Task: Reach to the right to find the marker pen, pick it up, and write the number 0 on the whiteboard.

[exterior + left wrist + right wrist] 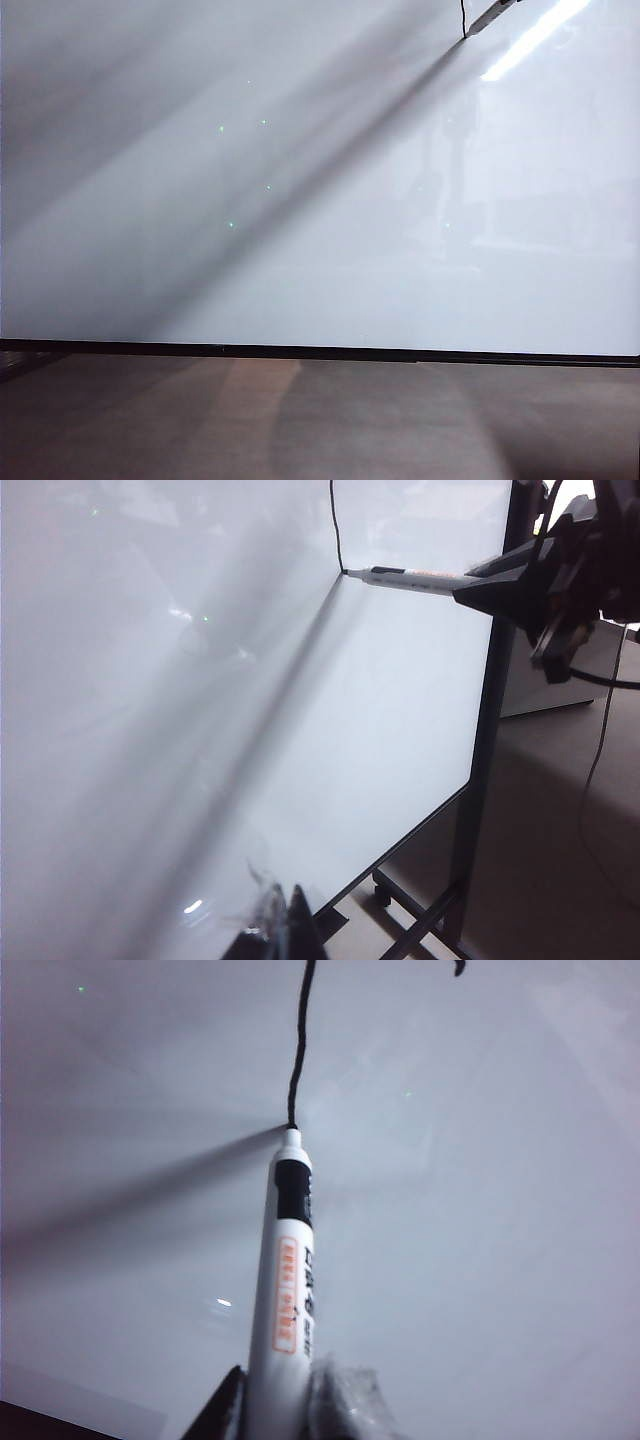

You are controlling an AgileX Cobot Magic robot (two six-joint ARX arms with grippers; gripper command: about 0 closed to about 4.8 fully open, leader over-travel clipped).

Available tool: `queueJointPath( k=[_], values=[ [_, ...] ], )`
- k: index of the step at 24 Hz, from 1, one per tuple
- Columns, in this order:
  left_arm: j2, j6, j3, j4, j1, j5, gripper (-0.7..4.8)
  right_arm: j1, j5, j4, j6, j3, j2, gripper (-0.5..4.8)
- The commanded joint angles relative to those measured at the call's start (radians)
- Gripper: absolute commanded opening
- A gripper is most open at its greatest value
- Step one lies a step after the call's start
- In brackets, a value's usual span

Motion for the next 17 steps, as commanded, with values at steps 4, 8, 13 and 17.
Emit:
queueJointPath(
  k=[4, 8, 13, 17],
  values=[
    [-0.004, 0.001, 0.003, 0.007, 0.000, -0.002, -0.05, -0.052, 0.031, 0.034, 0.010, 0.002, -0.003, -0.04],
    [-0.004, 0.003, 0.003, 0.007, 0.000, -0.002, -0.05, -0.061, 0.031, 0.031, 0.011, 0.002, -0.003, -0.04],
    [-0.004, 0.003, 0.003, 0.008, 0.000, -0.002, -0.05, -0.063, 0.037, 0.030, 0.011, 0.002, -0.003, -0.04],
    [-0.004, 0.003, 0.003, 0.007, 0.000, -0.002, -0.05, -0.063, 0.058, 0.030, 0.012, 0.002, -0.003, -0.04]
  ],
)
